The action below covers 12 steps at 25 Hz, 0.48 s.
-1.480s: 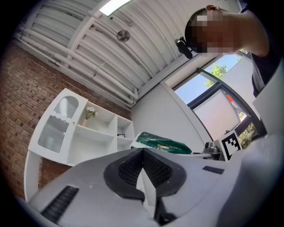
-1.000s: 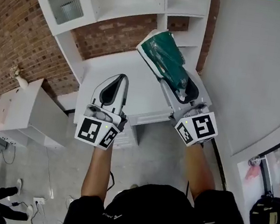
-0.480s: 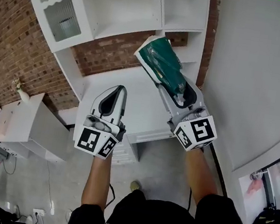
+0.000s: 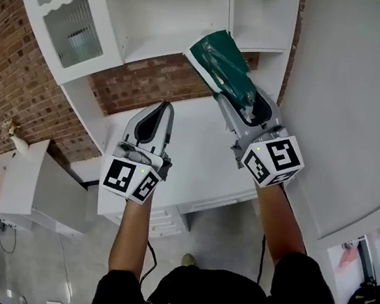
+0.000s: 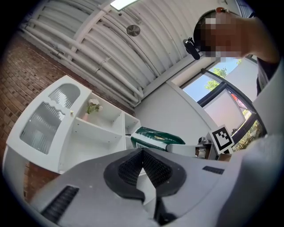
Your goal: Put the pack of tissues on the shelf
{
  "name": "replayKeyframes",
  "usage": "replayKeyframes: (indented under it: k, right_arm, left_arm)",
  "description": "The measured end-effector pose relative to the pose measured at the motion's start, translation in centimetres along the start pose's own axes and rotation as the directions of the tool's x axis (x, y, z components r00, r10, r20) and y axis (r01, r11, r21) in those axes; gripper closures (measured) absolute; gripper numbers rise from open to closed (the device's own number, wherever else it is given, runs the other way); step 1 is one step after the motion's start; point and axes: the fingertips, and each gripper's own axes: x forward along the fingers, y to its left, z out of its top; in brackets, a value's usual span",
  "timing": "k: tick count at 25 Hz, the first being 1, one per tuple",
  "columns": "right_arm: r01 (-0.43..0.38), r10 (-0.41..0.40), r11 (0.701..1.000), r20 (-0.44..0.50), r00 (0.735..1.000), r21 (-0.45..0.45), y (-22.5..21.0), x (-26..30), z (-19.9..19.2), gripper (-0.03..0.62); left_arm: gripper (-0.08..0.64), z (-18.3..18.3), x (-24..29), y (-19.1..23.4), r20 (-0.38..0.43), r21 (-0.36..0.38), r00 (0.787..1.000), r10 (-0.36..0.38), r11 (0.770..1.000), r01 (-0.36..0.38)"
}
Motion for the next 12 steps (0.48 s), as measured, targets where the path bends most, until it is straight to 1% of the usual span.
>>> replayKeyframes:
  k: [6, 9, 12]
  right_arm:
    - [0.041, -0.04, 0.999, 0.022, 0.999, -0.032, -1.4, 8.6, 0.4, 0.345]
    - [0.061, -0.06, 0.997, 0.033, 0.998, -0.049, -2.3, 12.3, 1.2, 0.345]
    - [0.077, -0.075, 0.996, 0.037, 0.996, -0.048, -3.7, 15.4, 2.2, 0.345]
  left_arm:
    - [0.563, -1.0, 2.3, 7.8, 0.009, -0.017, 0.999, -0.036, 0.999, 0.036]
    - [0.563, -1.4, 3.4, 10.6, 0.01, -0.02, 0.998, -0.057, 0.998, 0.057]
    - [0.563, -1.8, 4.7, 12.5, 0.016, -0.035, 0.997, -0.069, 0.997, 0.07]
